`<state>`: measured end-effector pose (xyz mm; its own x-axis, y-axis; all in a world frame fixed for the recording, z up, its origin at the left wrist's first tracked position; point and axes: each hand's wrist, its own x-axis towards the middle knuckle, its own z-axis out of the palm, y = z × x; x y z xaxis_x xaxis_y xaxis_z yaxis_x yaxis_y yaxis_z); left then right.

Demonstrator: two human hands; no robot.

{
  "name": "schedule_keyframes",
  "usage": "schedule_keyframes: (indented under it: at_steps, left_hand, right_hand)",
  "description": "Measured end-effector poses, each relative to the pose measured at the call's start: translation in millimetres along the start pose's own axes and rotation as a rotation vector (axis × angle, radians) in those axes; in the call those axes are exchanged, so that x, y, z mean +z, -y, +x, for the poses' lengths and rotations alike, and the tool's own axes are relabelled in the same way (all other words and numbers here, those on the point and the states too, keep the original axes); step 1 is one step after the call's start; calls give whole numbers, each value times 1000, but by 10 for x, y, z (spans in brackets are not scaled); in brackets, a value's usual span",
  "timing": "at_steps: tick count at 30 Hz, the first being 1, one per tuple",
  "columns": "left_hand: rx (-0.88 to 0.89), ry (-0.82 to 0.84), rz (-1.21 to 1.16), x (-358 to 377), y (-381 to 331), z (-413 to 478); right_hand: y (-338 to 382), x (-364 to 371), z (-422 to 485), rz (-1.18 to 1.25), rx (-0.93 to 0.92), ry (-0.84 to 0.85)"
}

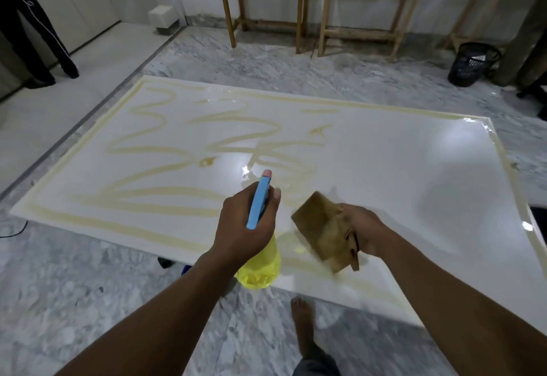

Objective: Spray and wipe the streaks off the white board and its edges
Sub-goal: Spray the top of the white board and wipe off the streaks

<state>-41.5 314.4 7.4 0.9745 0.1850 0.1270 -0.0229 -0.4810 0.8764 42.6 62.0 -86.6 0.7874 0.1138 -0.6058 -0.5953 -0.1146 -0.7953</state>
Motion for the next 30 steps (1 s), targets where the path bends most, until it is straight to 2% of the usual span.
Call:
schedule_keyframes:
  at_steps: [2, 6, 10, 13, 17, 20, 25, 30]
  left_hand:
    - [6, 0, -14, 57, -5, 252]
    - [-4, -16, -7, 236, -4, 930]
    - [-30, -19, -3, 439, 20, 1622]
    - [-54, -46, -17, 561, 56, 2041]
    - [-52, -45, -21, 663, 125, 2450]
    - [-47, -42, 1, 706, 229, 2628]
    - [-68, -59, -24, 763, 358, 2755]
    - [-92, -64, -28, 769, 463, 2741]
  right_hand:
    - [264, -161, 224, 133, 80, 65]
    - [918, -449, 958, 115, 81, 78]
    - [1712, -710, 1630, -31, -29, -39]
    - [2304, -858, 2017, -229, -145, -147]
    - [2776, -919, 2581, -465, -324, -245]
    - [2759, -832, 2948, -669, -365, -288]
    - [2088, -815, 3645, -966, -370, -113]
    - [1589, -719, 3818, -966, -482, -268]
